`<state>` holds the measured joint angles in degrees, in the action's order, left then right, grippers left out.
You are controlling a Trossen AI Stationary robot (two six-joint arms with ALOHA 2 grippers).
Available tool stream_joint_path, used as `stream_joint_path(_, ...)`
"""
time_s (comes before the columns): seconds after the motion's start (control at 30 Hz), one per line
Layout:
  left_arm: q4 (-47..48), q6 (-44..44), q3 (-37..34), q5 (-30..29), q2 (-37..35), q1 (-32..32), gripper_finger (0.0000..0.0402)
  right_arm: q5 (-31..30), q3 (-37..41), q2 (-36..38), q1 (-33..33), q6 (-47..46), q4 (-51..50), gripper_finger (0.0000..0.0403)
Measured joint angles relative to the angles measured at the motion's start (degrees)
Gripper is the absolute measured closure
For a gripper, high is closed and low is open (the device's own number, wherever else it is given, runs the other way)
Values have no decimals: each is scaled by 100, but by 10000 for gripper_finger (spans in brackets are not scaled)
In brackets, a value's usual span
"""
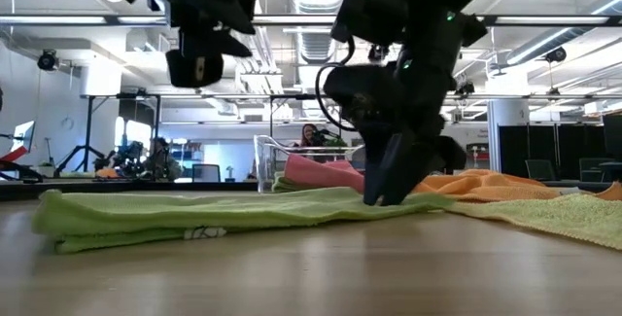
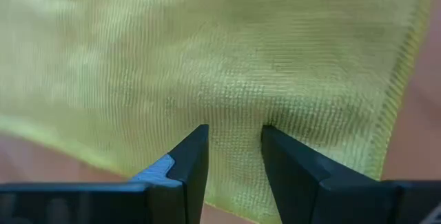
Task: Fold microfiber towels
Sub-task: Fold the green microfiber towel
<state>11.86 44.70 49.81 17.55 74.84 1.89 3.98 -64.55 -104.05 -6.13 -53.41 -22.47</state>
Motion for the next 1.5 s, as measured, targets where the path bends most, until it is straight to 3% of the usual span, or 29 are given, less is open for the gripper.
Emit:
stream_joint_path(0.17, 239, -493, -78, -175, -279, -2, 314, -747, 10, -21, 386, 598, 271, 273)
stream_joint_path(0.4, 1000, -1363, -89, -367, -180, -2, 314, -708, -365, -18, 760, 940, 252, 273)
stream_joint_path(0.7, 1822, -2124, -88, -1252, -239, -4, 314, -653, -1340, -18, -82, 861, 402, 273)
stream_joint_path(0.9, 1928, -2434, -88, -1362, -278, -4, 314, -646, -1716, -466, -586, 857, 358, 273)
stream_joint_path(1.03, 2140, -2474, -88, -1436, -307, -7, 314, -576, -2006, -850, -665, 844, 397, 273)
stream_joint_path(1.23, 2648, -2736, -86, -1720, -413, -17, 314, 46, -2401, -1510, -658, 844, 362, 273)
stream_joint_path(1.5, 2966, -2762, -84, -1856, -599, -28, 314, 255, -2493, -1569, -661, 714, -120, 273)
